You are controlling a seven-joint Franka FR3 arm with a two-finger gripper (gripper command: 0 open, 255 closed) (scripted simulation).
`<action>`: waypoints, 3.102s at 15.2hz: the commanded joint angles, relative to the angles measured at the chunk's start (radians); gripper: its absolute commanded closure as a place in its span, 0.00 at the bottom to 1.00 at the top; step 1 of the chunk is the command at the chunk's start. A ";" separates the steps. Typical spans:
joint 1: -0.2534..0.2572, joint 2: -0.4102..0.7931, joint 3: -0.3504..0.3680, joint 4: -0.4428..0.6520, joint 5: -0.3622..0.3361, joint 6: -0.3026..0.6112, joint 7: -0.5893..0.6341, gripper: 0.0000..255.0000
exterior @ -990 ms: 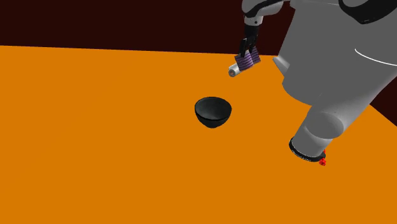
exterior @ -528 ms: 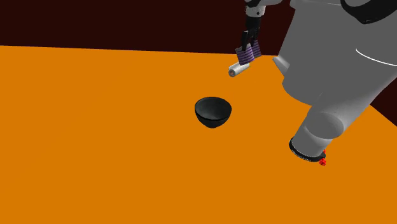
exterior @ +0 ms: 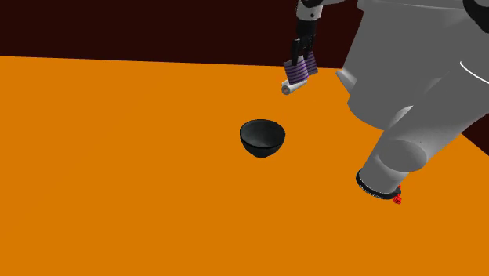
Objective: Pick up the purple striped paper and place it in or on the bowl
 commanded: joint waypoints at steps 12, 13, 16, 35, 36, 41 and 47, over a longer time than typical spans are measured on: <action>0.100 -0.195 0.239 -0.153 0.039 -0.064 0.327 1.00; 0.109 -0.202 0.258 -0.156 0.046 -0.069 0.351 1.00; 0.136 -0.216 0.314 -0.160 0.071 -0.083 0.423 1.00; 0.228 -0.191 0.504 -0.223 0.156 0.000 0.667 1.00; 0.228 -0.190 0.505 -0.235 0.156 0.014 0.667 1.00; 0.229 -0.182 0.509 -0.296 0.158 0.083 0.670 1.00; 0.230 -0.167 0.514 -0.359 0.158 0.161 0.673 1.00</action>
